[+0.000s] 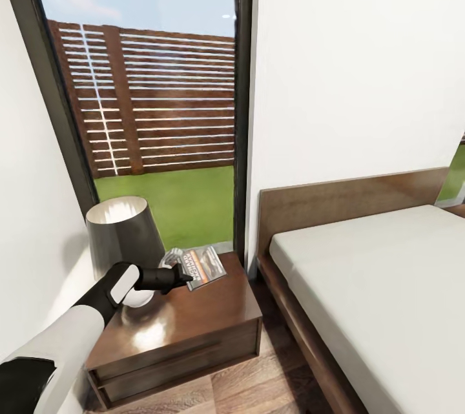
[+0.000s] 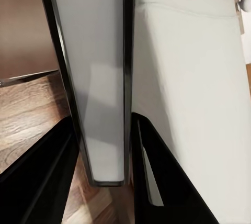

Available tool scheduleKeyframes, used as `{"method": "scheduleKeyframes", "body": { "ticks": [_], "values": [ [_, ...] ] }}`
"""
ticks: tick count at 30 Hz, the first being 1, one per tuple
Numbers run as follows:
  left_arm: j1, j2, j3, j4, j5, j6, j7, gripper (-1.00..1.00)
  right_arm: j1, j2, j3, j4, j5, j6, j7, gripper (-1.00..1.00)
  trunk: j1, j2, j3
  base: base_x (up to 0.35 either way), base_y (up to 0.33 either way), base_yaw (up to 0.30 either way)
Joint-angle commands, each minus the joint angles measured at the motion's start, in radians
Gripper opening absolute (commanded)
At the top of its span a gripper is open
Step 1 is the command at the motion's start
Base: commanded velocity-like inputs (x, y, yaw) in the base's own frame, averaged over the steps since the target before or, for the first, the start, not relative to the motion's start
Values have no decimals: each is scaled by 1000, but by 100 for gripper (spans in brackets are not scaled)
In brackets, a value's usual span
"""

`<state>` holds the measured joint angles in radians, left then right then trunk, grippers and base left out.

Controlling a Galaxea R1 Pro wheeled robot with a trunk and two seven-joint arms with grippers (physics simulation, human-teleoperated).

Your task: In the bedroom, move the book from the bed onto either nightstand, and place the two sandals side by side next to the bed.

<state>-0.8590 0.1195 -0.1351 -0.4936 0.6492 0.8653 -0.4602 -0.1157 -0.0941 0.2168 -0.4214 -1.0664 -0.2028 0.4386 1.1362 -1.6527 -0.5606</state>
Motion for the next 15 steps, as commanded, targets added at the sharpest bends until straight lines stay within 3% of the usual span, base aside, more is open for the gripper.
{"method": "scheduleKeyframes", "body": {
  "ticks": [1, 15],
  "values": [
    [-1, 3, -4, 0, 0, 1, -5, -100, -1, -1, 8, 1, -11, -6, 3, 100, 0, -1, -1, 96, 0, 0],
    [0, 13, -4, 0, 0, 1, -6, -100, -1, -2, 8, 1, -7, -4, 3, 100, 0, -1, -1, 37, 0, 0]
  ]
}}
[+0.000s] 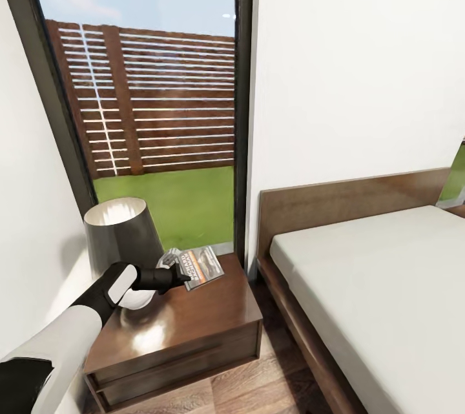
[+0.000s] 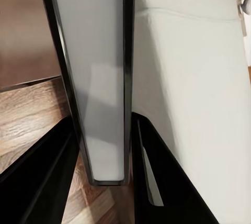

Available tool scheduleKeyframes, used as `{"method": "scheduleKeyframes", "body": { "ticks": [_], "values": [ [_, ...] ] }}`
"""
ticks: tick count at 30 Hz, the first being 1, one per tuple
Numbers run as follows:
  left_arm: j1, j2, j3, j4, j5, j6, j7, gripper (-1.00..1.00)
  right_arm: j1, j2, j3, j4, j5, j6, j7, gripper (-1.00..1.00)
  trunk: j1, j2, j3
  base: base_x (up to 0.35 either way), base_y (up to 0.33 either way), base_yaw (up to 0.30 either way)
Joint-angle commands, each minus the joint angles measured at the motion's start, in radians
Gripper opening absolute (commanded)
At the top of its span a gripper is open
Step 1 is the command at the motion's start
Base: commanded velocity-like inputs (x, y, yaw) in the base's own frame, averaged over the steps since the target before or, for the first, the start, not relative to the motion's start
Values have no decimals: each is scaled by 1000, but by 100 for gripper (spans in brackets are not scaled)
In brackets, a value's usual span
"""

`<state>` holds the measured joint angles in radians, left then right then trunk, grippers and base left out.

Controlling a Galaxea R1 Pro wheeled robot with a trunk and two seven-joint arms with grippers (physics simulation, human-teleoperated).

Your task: In the bedroom, move the book from the bed onto either nightstand, and place the two sandals side by side next to the bed.

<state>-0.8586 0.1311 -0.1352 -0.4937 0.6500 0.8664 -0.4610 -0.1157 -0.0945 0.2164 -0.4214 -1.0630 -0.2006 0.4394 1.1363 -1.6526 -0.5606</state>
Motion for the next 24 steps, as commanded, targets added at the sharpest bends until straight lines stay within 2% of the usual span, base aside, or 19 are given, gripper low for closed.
{"method": "scheduleKeyframes", "body": {
  "ticks": [1, 9, 24],
  "values": [
    [-1, 1, -4, 0, -1, 0, -5, -100, -1, -1, 8, 1, -10, -5, 2, 100, 0, -1, -1, 4, 0, 0],
    [-1, 2, -4, 1, -1, 0, -5, -100, -1, -1, 9, 2, -11, -6, 6, 100, 0, -1, -4, 1, 0, 0],
    [-1, 6, -3, 1, 0, -1, -3, -100, -1, -1, 9, 3, -10, -5, 7, 100, 0, -1, -26, 0, 0, 0]
  ]
}}
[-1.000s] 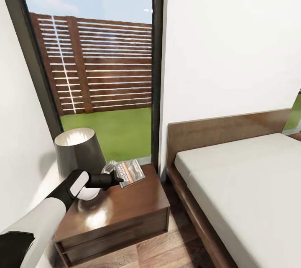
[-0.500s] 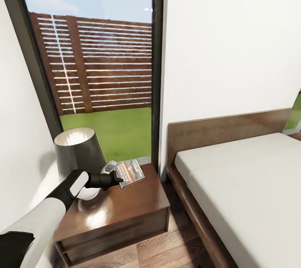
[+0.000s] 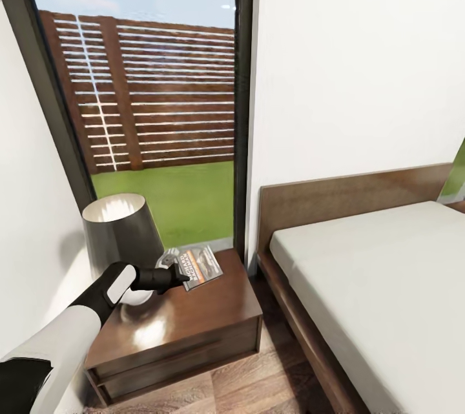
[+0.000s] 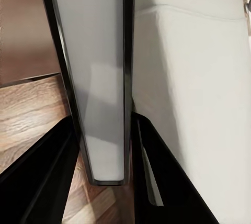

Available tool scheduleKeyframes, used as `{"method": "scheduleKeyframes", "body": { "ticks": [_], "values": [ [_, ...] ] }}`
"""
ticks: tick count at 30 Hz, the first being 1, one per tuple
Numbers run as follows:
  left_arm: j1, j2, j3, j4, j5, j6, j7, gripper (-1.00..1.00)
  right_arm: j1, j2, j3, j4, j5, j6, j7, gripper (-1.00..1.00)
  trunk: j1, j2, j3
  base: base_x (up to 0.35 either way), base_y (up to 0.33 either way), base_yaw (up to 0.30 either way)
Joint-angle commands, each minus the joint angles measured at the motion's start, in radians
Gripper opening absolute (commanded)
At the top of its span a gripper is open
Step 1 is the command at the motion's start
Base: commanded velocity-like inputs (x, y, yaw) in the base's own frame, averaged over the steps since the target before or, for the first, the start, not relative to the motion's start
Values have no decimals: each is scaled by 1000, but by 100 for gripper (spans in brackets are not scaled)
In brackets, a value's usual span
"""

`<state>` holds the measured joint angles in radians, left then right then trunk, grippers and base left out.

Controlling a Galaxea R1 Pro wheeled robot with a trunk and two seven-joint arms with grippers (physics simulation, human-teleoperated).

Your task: In the bedroom, move the book from the bed onto either nightstand, and place the two sandals side by side next to the bed.

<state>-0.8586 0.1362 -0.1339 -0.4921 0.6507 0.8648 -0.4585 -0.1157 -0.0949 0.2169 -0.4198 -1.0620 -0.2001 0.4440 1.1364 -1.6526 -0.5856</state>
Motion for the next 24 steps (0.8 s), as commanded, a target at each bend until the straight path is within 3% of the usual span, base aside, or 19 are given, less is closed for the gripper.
{"method": "scheduleKeyframes", "body": {
  "ticks": [1, 24],
  "values": [
    [-1, 1, -4, 0, 0, 0, -5, -100, -1, -1, 8, 1, -11, -6, 2, 100, 0, -1, -3, 0, 0, 0],
    [-1, -1, -6, 0, 1, -1, -7, -100, -1, 0, 9, 1, -12, -5, 2, 100, 0, -1, -39, 0, 0, 0]
  ]
}}
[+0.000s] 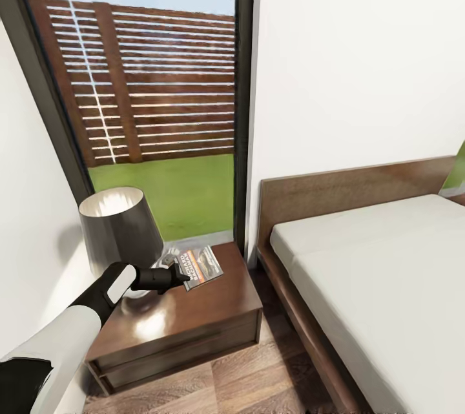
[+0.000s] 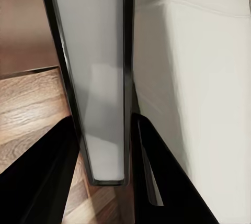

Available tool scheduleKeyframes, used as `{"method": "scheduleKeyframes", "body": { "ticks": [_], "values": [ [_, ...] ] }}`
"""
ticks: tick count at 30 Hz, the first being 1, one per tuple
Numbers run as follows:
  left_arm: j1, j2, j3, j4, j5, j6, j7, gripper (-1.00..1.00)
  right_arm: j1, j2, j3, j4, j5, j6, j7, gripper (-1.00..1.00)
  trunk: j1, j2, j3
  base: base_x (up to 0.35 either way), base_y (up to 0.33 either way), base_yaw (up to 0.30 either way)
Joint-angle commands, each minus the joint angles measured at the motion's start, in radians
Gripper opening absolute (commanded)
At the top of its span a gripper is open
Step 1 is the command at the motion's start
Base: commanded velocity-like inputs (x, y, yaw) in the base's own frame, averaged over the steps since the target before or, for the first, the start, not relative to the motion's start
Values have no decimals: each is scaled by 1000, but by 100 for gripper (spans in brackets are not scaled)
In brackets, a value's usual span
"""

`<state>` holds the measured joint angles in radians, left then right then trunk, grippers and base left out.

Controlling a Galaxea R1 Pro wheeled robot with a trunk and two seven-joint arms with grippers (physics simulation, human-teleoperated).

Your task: In the bedroom, move the book from the bed onto either nightstand, and place the two sandals side by side next to the bed.

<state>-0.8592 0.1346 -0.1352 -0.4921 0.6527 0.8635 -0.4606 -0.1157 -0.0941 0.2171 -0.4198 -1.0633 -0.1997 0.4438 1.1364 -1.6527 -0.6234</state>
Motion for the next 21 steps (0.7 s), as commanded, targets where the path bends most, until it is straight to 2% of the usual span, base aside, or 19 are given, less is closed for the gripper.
{"method": "scheduleKeyframes", "body": {
  "ticks": [1, 21],
  "values": [
    [-1, 1, -4, 0, -1, 0, -5, -100, -1, -1, 8, 1, -11, -6, 2, 100, 0, -1, -3, 0, 0, 0],
    [0, 3, -3, 0, -1, 0, -3, -100, -1, -2, 8, 1, -12, -6, 1, 100, 0, -1, -34, 0, 0, 0]
  ]
}}
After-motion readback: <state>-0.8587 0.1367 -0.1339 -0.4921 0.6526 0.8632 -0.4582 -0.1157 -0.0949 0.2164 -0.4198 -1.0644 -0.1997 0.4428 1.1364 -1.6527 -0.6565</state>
